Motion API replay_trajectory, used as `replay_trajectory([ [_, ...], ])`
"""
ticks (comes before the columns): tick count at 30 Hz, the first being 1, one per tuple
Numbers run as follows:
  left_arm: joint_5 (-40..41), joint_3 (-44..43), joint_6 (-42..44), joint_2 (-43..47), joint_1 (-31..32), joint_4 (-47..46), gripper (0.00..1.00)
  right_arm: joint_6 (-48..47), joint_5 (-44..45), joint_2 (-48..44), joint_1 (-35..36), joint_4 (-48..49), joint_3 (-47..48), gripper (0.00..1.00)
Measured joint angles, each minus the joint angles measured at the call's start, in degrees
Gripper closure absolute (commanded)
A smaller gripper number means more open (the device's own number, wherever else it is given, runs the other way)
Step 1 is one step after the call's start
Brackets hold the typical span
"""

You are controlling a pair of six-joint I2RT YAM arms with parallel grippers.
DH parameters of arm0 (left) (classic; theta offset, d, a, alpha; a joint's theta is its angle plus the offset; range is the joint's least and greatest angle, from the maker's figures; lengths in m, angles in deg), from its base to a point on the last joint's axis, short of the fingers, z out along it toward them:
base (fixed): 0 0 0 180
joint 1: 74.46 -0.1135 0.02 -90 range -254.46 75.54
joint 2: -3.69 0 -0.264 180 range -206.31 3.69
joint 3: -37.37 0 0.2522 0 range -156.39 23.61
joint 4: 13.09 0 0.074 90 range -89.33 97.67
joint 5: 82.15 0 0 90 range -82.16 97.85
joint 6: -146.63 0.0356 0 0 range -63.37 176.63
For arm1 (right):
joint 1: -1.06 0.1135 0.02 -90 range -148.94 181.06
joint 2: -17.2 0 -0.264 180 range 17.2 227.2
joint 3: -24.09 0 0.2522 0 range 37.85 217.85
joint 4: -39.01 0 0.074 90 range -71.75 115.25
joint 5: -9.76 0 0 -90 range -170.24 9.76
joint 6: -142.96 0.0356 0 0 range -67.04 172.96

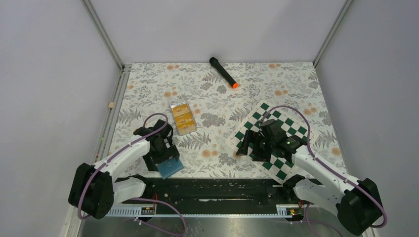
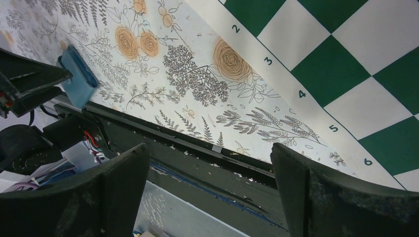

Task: Put the credit cards into the card holder
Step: Move the card holder to the center of the board.

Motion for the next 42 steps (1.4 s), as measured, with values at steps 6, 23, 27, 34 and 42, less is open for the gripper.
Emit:
replay_trajectory([
  [6,1.44,0.0,-1.11,-3.82,1.25,-1.36,0.01,0.02,0.22,-1.66,0.0,0.0,-0.44,0.01],
  [23,-0.81,-0.2,-2.8,-8.17,6.05,-8.37,0.09,-0.28,0.0,-1.33,0.0,-0.02,-0.48,0.01],
  [27,-4.02,-0.09,-3.98,-8.39,7.3,-11.13,0.23,-0.44,-0.63,-0.26,0.0,0.04,-0.48,0.01],
  [34,-13.42,4.72,-13.44,-5.42,9.97,-23.39,0.19,-0.42,-2.34,1.86,0.0,1.33,-0.48,0.01],
  [42,-12.22,3.96,-16.35,-4.9,14.58,-26.34,0.04,0.37,-4.92,3.65,0.66,2.71,-0.48,0.03],
])
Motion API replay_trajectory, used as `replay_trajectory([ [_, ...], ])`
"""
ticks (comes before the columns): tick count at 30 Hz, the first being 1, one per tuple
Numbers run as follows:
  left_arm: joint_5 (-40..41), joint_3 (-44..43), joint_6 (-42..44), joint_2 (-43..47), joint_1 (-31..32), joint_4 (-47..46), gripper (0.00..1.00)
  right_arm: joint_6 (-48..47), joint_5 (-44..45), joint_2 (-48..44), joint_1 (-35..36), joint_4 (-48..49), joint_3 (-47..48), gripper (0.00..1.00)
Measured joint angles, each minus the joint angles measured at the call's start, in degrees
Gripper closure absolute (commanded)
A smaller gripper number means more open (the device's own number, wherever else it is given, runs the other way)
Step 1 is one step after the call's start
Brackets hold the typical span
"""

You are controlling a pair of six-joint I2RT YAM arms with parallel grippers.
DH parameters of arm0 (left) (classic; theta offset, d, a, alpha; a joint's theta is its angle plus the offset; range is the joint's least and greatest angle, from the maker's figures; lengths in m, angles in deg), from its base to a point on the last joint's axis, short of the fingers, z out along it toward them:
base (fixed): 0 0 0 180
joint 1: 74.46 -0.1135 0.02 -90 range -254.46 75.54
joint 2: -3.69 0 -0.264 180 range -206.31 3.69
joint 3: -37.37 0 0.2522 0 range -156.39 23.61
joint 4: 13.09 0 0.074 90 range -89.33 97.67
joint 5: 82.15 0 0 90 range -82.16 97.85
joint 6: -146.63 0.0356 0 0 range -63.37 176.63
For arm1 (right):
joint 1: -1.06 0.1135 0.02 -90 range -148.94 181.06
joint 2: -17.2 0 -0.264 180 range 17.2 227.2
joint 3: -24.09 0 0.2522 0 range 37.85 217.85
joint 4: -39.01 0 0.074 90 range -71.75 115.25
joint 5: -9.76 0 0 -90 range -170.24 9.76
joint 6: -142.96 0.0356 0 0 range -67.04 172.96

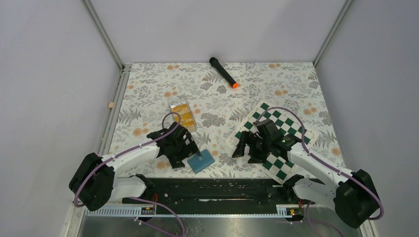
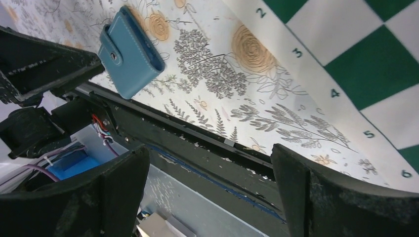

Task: Put the credit cards into the card holder
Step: Move the card holder to the center of the board.

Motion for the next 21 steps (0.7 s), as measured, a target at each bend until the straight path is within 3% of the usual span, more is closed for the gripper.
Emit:
replay_trajectory([
  [5,5.25,-6.54,7.32,-1.73,-0.02,7.65,0.12,4.11,-1.77,1.57,2.97,5.2,-0.68,0.15],
  [11,4.13,-8.5,16.41,-6.8,-0.02,4.31,0.24,12.66,-3.45,8.72,10.51,16.31,-2.49,0.33],
  [16,2.32,-9.68,19.78,-12.46,-0.15,2.38,0.29,19.19,-5.27,19.47,15.76,27.76,-2.49,0.37],
  [21,-1.42,-8.52,19.37,-12.57,-0.15,-2.08,0.36,22.62,-6.27,27.41,17.2,33.31,-1.22,0.38],
])
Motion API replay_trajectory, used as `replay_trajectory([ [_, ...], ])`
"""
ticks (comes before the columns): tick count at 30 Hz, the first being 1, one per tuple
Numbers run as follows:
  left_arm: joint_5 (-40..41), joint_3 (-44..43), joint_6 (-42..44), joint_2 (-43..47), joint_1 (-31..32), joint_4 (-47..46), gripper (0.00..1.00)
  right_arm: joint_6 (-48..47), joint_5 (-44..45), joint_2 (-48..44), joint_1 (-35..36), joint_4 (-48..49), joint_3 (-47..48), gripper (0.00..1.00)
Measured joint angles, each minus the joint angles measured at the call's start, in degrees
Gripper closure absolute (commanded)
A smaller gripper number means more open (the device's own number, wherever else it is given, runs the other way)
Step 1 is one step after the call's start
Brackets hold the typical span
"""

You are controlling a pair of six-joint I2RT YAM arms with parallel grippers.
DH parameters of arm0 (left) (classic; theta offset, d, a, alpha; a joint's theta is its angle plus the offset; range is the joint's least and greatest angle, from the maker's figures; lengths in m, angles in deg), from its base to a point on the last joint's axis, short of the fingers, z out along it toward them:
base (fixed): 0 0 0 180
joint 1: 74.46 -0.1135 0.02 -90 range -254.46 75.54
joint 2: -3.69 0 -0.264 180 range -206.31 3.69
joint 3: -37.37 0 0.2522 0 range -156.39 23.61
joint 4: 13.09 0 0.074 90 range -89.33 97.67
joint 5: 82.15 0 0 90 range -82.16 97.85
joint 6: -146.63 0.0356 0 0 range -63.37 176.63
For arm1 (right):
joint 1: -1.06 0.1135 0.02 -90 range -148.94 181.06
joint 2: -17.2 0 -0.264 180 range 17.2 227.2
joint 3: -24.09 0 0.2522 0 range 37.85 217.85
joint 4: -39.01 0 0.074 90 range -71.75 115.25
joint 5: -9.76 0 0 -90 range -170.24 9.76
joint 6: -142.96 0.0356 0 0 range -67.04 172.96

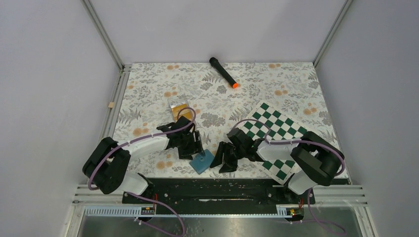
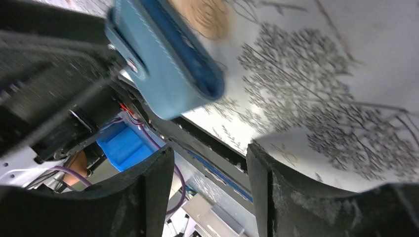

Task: Put the credit cards into the card holder
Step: Move the card holder to the center of the board, then open the card holder at the center of the board.

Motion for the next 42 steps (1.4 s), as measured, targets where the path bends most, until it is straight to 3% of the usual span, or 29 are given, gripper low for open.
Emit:
replay_trajectory([
  [8,-5.46,10.64,-8.48,9.29,1.77,-8.0,0.39,-0.28,-0.55,5.05,0.0,0.74,8.07,0.43],
  [13,-5.97,14.69,-12.28,15.5,2.54,-8.04,0.22,-3.28,0.94,5.03,-0.02,-3.67,11.67,0.42],
  [16,-4.98,14.51,-12.41,16.85,2.71,-5.92,0.22,-6.16,3.17,4.07,-0.04,-8.48,12.9,0.42],
  [22,-3.15,13.25,-11.39,15.45,2.69,-3.72,0.3,-9.35,5.84,2.05,-0.04,-14.38,12.76,0.43],
  [30,-5.97,12.5,-10.43,10.05,2.34,-11.1,0.47,-6.32,0.0,7.76,-0.31,-5.31,9.33,0.47],
  [33,-6.93,13.81,-10.43,9.46,2.19,-14.99,0.5,-5.11,-2.49,9.55,-0.44,-0.61,8.72,0.55],
  [39,-6.99,16.0,-10.43,11.78,1.77,-17.05,0.48,-2.71,-5.18,11.47,-1.55,6.38,5.42,0.98],
  [42,-6.64,16.26,-10.34,13.35,1.79,-16.55,0.35,-2.49,-5.38,11.08,-1.6,8.59,4.46,1.0],
])
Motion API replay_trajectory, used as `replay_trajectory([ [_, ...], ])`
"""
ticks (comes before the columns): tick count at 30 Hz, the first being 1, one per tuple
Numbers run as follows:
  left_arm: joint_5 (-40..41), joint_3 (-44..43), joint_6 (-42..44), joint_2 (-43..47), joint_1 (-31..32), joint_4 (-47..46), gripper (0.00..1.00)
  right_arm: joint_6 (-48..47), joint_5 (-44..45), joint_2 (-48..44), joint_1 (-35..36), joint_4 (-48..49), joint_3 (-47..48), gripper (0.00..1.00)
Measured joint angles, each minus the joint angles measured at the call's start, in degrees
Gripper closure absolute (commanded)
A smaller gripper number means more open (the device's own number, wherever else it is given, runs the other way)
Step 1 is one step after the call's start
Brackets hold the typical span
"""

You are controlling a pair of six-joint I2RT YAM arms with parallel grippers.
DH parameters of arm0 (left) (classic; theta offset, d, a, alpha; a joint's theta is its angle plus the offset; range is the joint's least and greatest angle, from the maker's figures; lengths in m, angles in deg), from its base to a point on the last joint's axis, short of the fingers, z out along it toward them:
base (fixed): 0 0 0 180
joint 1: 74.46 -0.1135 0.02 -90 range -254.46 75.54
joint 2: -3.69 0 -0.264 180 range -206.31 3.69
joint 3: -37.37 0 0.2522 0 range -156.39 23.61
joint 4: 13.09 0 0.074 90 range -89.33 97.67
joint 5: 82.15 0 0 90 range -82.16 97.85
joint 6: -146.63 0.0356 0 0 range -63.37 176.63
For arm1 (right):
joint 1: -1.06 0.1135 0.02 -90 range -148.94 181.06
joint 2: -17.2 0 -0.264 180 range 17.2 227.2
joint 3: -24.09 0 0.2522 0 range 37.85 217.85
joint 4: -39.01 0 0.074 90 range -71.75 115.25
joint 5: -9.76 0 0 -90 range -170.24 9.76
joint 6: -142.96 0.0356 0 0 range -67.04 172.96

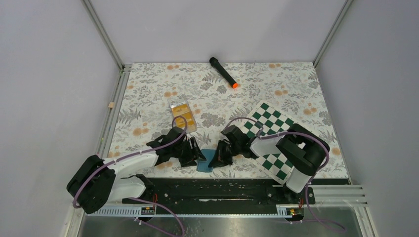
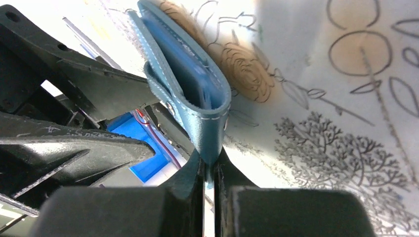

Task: Put the credit cards into the card holder
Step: Open the card holder at the center of the board.

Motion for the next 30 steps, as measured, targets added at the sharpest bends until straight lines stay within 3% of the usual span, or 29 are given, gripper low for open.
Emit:
replay_trajectory([
  [3,0.44,-0.04,0.52,2.64,0.11,0.87,0.19,-0.76,0.57,-2.19,0.0,-0.72,-0.17,1.0],
  [7,1.99,-1.18,2.34,6.01,0.2,5.46,0.12,-5.07,3.21,-8.46,0.0,-8.85,0.9,1.0],
  [14,4.68,-7.34,6.16,10.49,0.79,12.44,0.12,-12.04,9.22,-20.37,0.0,-24.2,4.02,1.0],
  [19,7.43,-13.57,7.43,9.07,5.29,16.39,0.14,-13.88,12.46,-24.65,0.0,-32.39,3.96,1.0],
  [30,14.62,-29.97,7.65,-9.66,18.43,21.68,0.19,-15.21,15.06,-29.73,0.0,-40.87,3.65,1.0],
])
